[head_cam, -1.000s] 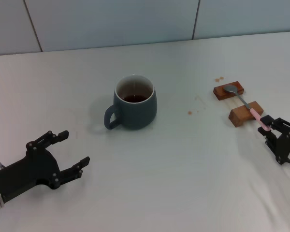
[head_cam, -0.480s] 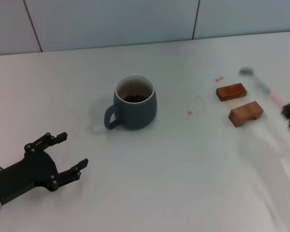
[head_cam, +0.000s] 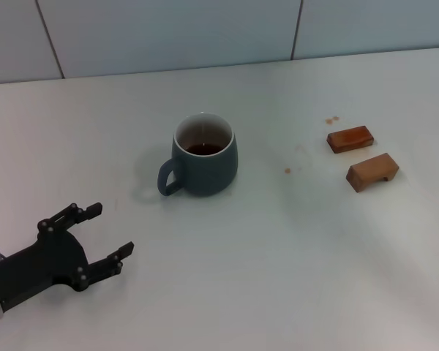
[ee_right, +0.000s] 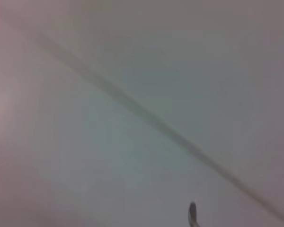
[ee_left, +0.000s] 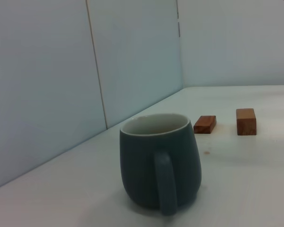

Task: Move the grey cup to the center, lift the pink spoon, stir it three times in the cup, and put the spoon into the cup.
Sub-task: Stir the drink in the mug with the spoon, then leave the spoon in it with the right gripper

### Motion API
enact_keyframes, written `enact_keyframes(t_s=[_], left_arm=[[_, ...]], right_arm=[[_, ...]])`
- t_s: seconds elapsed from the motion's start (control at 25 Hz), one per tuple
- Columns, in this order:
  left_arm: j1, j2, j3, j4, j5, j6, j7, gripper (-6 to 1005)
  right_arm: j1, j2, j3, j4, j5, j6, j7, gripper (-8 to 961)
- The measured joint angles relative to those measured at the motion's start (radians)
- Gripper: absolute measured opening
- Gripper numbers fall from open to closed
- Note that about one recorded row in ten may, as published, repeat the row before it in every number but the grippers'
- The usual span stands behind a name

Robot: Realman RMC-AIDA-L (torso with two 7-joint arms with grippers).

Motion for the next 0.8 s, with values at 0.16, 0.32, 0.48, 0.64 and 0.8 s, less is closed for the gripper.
enact_keyframes(t_s=[0.16, 0.32, 0.48, 0.64, 0.8], left_arm=[[-0.009, 0.001, 0.000, 0.000, 0.000, 0.003, -0.003, 836], [-0.016, 0.002, 0.001, 0.003, 0.000, 0.002, -0.019, 836], [-0.024, 0.002, 0.010, 0.011, 0.000, -0.002, -0.038, 835], [-0.030, 0.001, 0.011, 0.011, 0.000, -0.003, -0.041, 835], [-0.037, 0.000, 0.011, 0.012, 0.000, -0.004, -0.041, 835]], right_arm=[[0.074, 0.007, -0.311, -0.325, 0.007, 0.006, 0.145, 111], [0.079, 0.010, -0.540, -0.517, 0.007, 0.042, 0.227, 111], [0.020, 0.003, -0.894, -0.834, -0.006, 0.183, 0.393, 111], [0.012, -0.004, -1.010, -1.028, -0.101, 0.213, 0.514, 111], [0.103, -0.022, -1.092, -1.199, -0.291, 0.140, 0.672, 111]])
